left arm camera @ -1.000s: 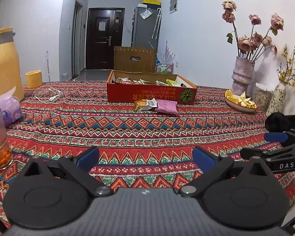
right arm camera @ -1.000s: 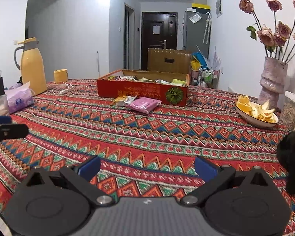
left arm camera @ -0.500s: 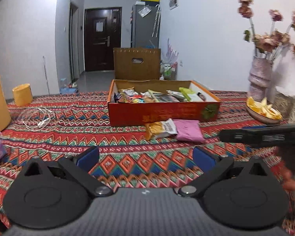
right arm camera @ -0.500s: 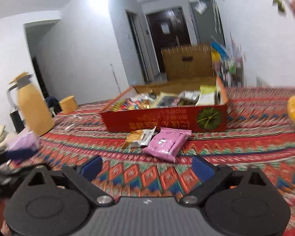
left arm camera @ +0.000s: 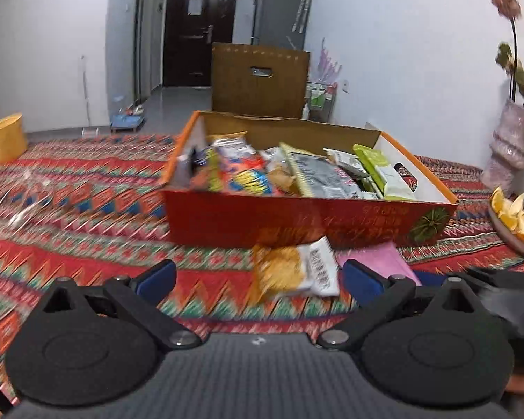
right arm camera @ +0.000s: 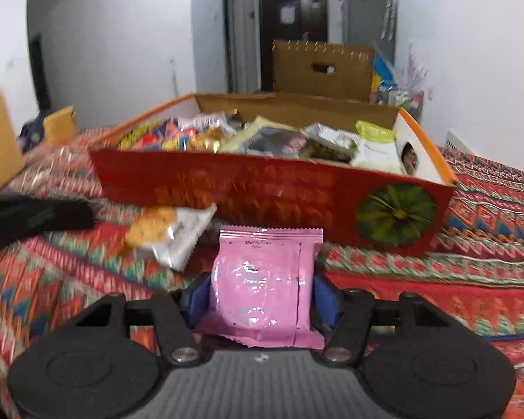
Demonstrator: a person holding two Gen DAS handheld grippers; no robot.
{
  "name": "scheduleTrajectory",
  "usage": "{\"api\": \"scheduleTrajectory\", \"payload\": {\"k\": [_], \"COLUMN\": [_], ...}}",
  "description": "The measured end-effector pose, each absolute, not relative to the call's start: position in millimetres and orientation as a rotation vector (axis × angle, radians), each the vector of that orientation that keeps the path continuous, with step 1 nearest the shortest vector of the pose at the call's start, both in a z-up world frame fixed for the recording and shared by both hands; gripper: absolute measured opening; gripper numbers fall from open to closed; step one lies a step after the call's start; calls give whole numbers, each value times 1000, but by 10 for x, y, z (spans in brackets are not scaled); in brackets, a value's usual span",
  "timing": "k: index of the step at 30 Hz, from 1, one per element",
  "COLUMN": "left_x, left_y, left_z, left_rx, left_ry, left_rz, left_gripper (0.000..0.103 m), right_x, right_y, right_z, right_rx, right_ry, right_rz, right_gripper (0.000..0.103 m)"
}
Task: Organize snacks
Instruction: 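Grasp the pink packet with the right tool while the left tool grasps a cracker packet, then carry both held packets over the cardboard box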
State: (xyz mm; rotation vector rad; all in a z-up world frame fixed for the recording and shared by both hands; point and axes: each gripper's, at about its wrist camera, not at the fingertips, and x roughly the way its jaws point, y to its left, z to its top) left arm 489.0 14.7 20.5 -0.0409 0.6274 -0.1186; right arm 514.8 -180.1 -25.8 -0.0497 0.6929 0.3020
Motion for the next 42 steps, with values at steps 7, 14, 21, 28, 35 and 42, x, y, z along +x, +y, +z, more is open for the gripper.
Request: {"api": "scheduleTrajectory", "payload": {"k": [7,14,21,28,35,42], "left_x": [5270,5310,4989,3864,3028,2587], "left_y": [-321,-246,-134,23,87,144], "left_z": [-176,-276,-79,422,794,827], "left_rx": [105,48,-34,-102,-118,-170], "left_ry": [649,670,702,579,468,449], "left_rz": [-132,-105,-123,-205,-242,-261], "left_gripper": [103,57,49,50,50,51], "right_x": [5066,5015,4832,3928,3072,2689], "right_y": [-2371,-2251,-2154,-2179,-2257,-2355], "right_z": [-241,-245,-163,137,360,547], "right_rx": [12,-22,1,13,34,15], "right_ry": [706,691,683,604,545,496], "right_rz": [214,259,300,371,403,375], "right_gripper": [61,61,60,60,61,61]}}
